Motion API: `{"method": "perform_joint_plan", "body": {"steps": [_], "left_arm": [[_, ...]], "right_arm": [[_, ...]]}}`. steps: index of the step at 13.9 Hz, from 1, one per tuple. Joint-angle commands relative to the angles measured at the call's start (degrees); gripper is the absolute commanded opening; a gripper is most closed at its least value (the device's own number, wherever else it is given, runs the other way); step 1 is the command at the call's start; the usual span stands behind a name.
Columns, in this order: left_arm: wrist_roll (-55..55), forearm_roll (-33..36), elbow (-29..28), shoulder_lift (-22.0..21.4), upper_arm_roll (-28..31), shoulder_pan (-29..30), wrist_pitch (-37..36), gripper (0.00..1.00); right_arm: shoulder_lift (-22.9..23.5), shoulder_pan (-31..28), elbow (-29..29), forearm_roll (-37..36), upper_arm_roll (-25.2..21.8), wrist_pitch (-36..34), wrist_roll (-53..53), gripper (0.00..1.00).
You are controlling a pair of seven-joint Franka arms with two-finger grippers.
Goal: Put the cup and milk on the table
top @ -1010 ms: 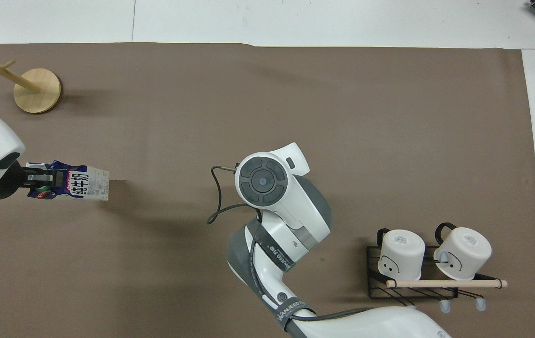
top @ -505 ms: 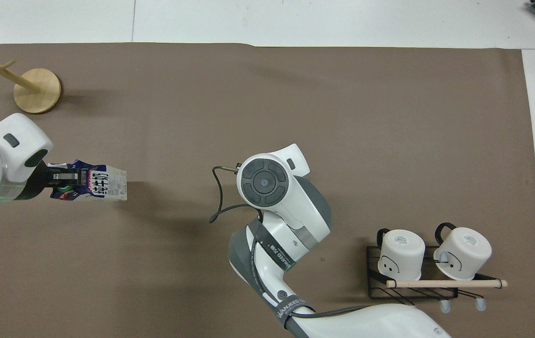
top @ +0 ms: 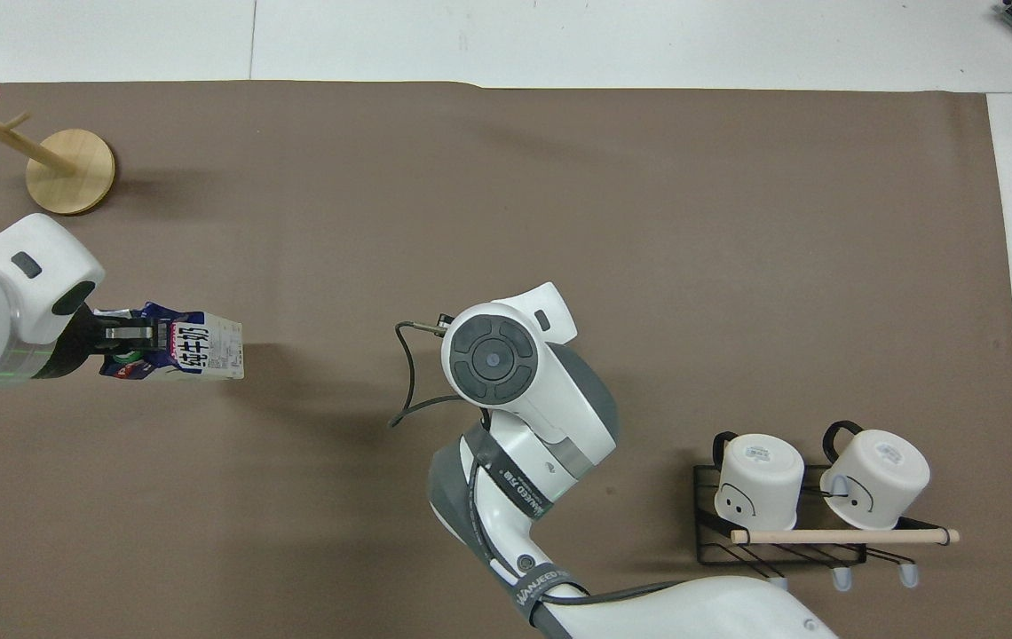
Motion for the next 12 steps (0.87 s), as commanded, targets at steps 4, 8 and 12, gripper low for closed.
{"method": "perform_joint_plan", "body": {"steps": [4, 8, 12], "left_arm": [[-4.65, -1.20, 2.13, 0.90, 0.55, -3.70, -1.94, 0.34], [-9.38, -1.64, 4.41, 1.69, 0.55, -7.90, -1.85, 0.31], [-12.73, -1.64, 7.14, 4.24, 0.55, -12.03, -2.30, 0.28]], "right_arm": [[-3.10, -0.93, 0.10, -1.44, -0.32, -2.93, -0.46, 1.00], [-9.85, -3.99, 0.10, -0.91, -0.50, -9.42, -7.73, 1.00], [-16.18, -7.87, 0.10, -0.38, -0.50, -17.51, -16.79, 1.00]]}}
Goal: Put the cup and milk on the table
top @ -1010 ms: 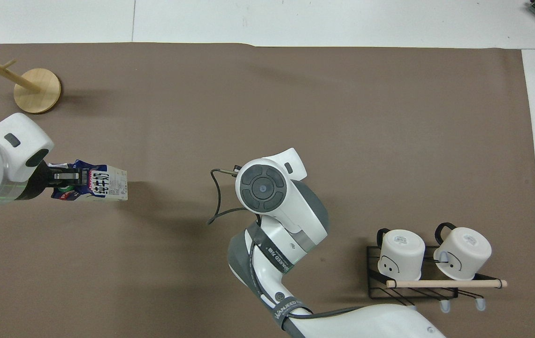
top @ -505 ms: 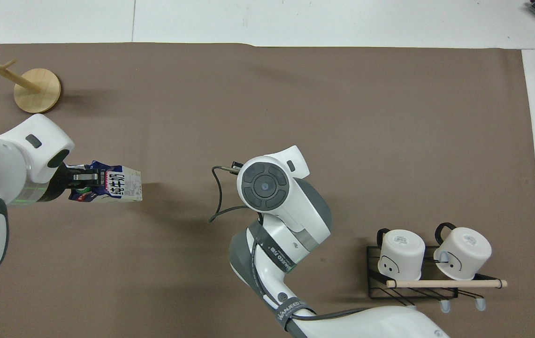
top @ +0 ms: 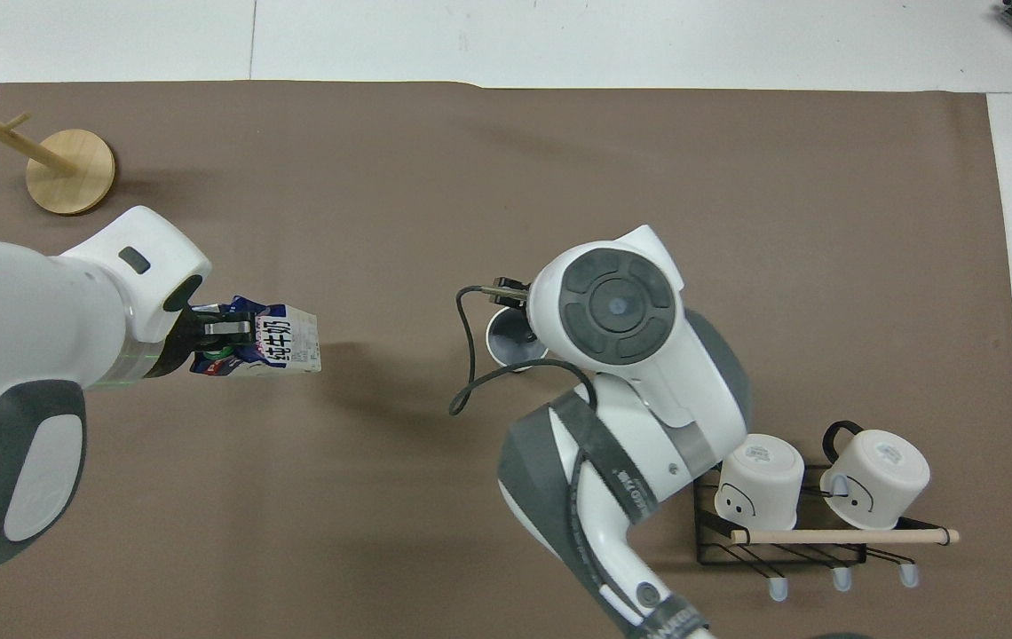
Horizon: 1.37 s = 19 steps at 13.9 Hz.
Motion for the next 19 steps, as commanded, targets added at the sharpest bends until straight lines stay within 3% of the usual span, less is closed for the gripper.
{"method": "perform_joint_plan", "body": {"steps": [1, 8, 14, 19], "left_arm": [[-3.88, -0.38, 3.75, 3.45, 0.76, -3.73, -1.79, 0.28], [-10.83, -0.21, 8.76, 13.03, 0.76, -10.77, 2.68, 0.28], [-18.04, -0.38, 8.77, 14.80, 0.68, -14.12, 4.63, 0.28], [-20.76, -0.38, 8.15, 14.80, 0.59, -15.52, 4.27, 0.28]], "right_arm": [[-4.45, -2.55, -1.08, 0.04, 0.45, -4.26, -6.20, 1.00], [-12.45, -12.91, -1.60, 1.52, 0.45, -16.03, -22.72, 1.00], [-17.81, -23.10, -6.69, 2.41, 0.45, -21.58, -34.68, 1.00], [-18.17, -32.24, -7.23, 2.41, 0.45, -24.40, -42.76, 1.00]]}}
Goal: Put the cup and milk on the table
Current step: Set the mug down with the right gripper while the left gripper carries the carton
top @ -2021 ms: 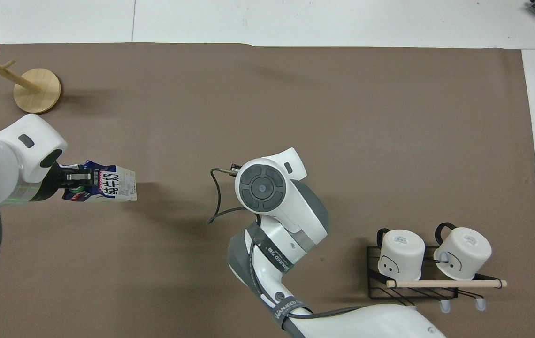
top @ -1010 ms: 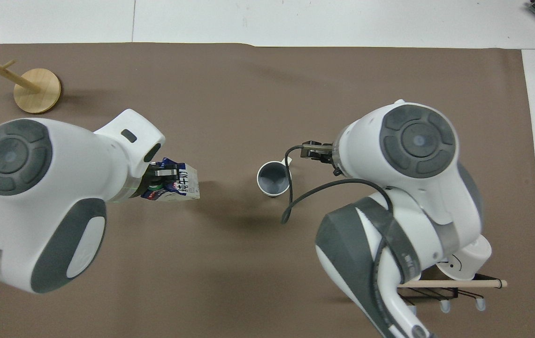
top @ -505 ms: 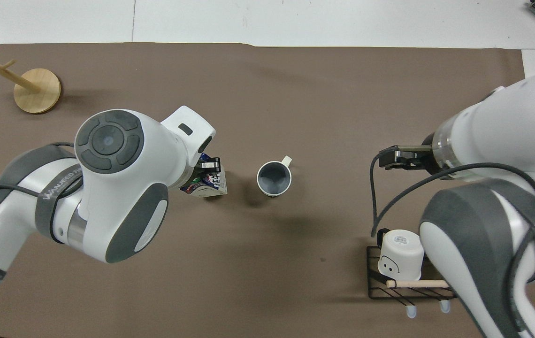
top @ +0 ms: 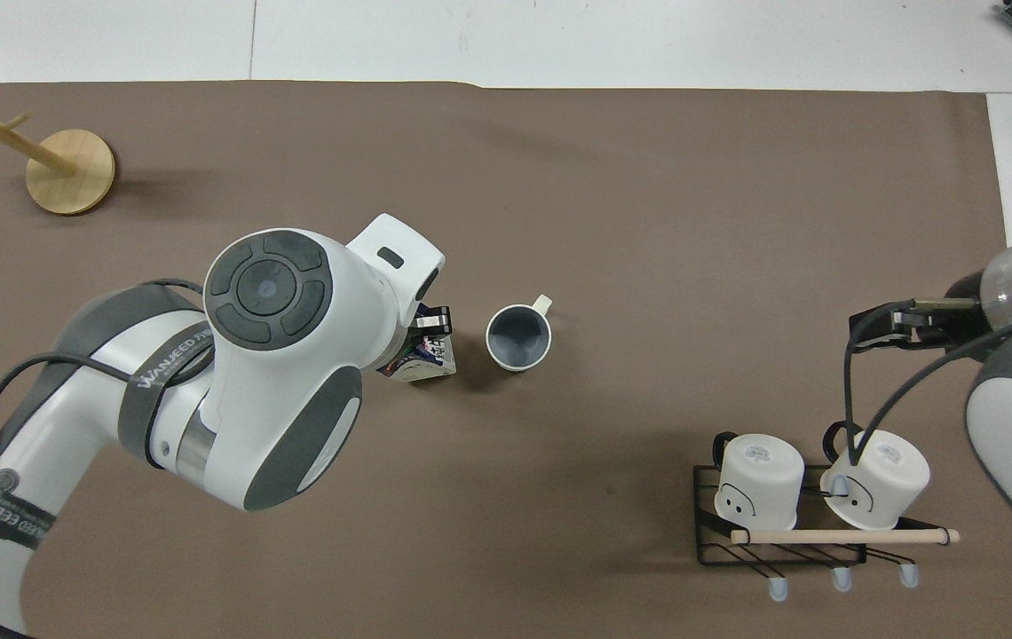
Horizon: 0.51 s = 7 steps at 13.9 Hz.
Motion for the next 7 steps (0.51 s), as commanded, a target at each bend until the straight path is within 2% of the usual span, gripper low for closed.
{"method": "perform_joint_plan", "body": {"steps": [1, 5, 7], "left_arm": [[-3.26, -0.37, 0.30, 0.40, 0.93, -2.46, 0.07, 0.28], [-3.45, -0.02, -0.67, 0.58, 1.01, -2.82, 1.13, 0.28], [-3.45, 0.42, -1.11, 0.58, 1.01, -2.73, 1.57, 0.28]], "right_arm": [[-1.37, -5.66, -1.42, 1.40, 0.59, -0.44, -6.17, 1.00], [-0.49, -9.02, 0.59, 1.40, 0.59, 0.61, -9.10, 1.00], [0.38, -8.76, 5.67, 1.40, 0.76, -0.52, -8.66, 1.00]]}}
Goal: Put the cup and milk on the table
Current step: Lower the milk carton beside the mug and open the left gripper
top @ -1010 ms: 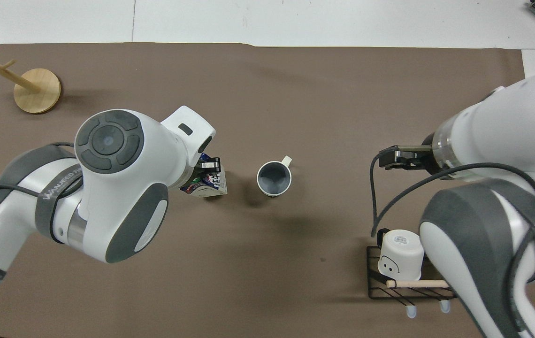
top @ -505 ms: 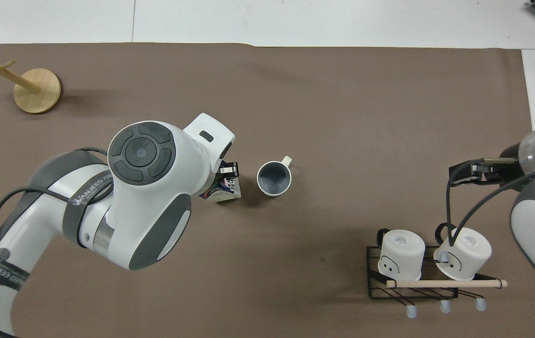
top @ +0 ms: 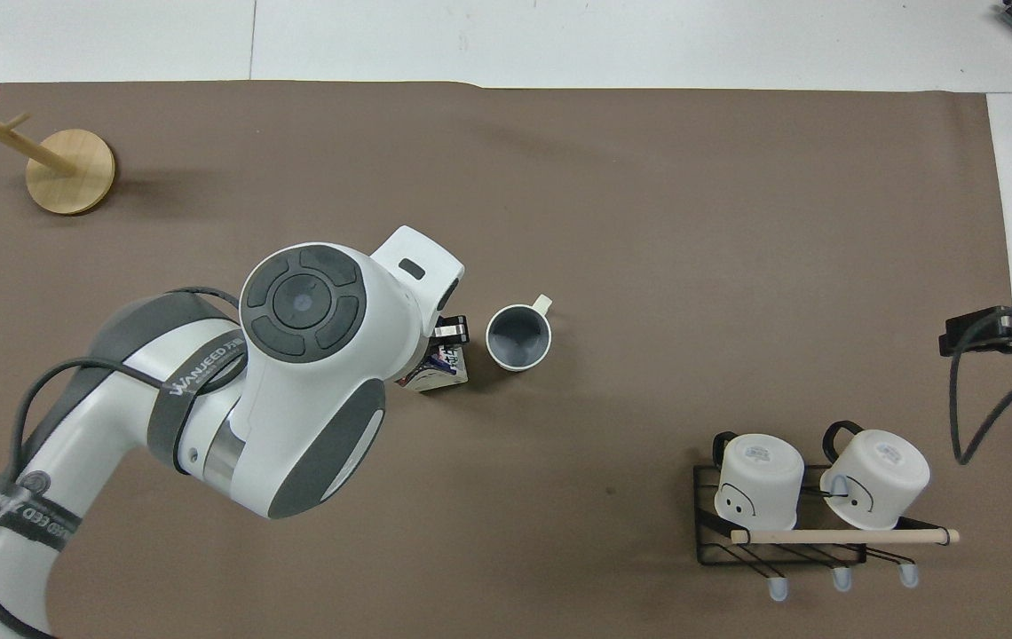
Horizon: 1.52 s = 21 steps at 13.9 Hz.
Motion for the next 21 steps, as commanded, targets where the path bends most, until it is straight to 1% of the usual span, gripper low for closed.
{"method": "perform_joint_plan", "body": {"steps": [1, 2, 3, 4, 5, 6, 7, 8, 10, 12, 14, 16, 19, 21], "left_arm": [[-0.88, 0.41, -0.79, -0.01, 1.03, -1.21, 1.40, 0.29], [-0.88, 0.41, -0.79, -0.01, 1.03, -1.21, 1.40, 0.38], [-0.88, 0.58, -0.79, -0.01, 1.03, -1.21, 1.40, 0.49], [-0.88, 0.58, -0.79, -0.01, 1.03, -1.21, 1.40, 0.59], [-0.88, 0.58, -0.79, -0.01, 1.03, -1.21, 1.31, 0.64], [-0.88, 0.58, -0.70, -0.09, 1.12, -1.21, 0.87, 0.76], [-0.88, 0.58, -0.61, -0.09, 1.03, -1.38, 0.35, 0.99], [-0.96, 0.58, -0.26, -0.18, 1.03, -1.82, -0.44, 1.00], [-1.14, 0.49, 0.61, -2.10, 0.94, -2.44, -4.21, 1.00], [-0.53, 0.49, 2.71, -5.09, 1.12, -1.74, -8.60, 1.00], [2.09, 0.58, 5.52, -6.50, 2.25, -1.21, -14.05, 1.00], [9.46, 0.58, 6.68, -7.64, 3.22, 2.19, -17.84, 1.00], [20.79, 0.58, 6.59, -10.89, 3.31, 9.84, -21.01, 1.00], [25.65, 0.58, 6.77, -12.92, 3.40, 14.76, -22.68, 1.00]], "right_arm": [[0.39, -0.39, 5.82, 1.38, 0.77, -2.01, -0.65, 1.00], [0.39, -0.39, 7.14, 1.46, 0.77, -3.07, -0.65, 1.00], [0.39, -0.30, 8.55, 1.46, 0.95, -3.77, -0.56, 1.00], [0.31, -0.13, 10.56, 1.46, 1.12, -5.09, -0.47, 1.00], [0.39, 0.22, 13.02, 1.46, 1.21, -7.10, -0.47, 1.00], [0.39, 0.22, 15.22, 1.46, 1.21, -9.47, -0.39, 1.00], [0.31, 0.22, 16.55, 0.94, 1.30, -11.76, -0.47, 1.00], [0.31, 0.31, 17.95, 0.85, 1.39, -13.35, -0.39, 1.00], [0.39, 0.49, 19.72, 1.03, 1.48, -14.59, -0.47, 1.00], [-0.39, 1.36, 17.63, 1.29, 2.35, -13.71, 0.40, 1.00], [-1.27, 2.15, 16.12, 1.29, 2.88, -13.54, 1.72, 1.00], [-1.19, 2.42, 15.86, 1.11, 2.88, -13.19, 2.43, 1.00], [-1.36, 3.39, 15.15, 0.41, 2.97, -12.92, 2.34, 1.00], [-1.36, 3.48, 15.33, 0.41, 2.97, -13.18, 2.69, 1.00]]}}
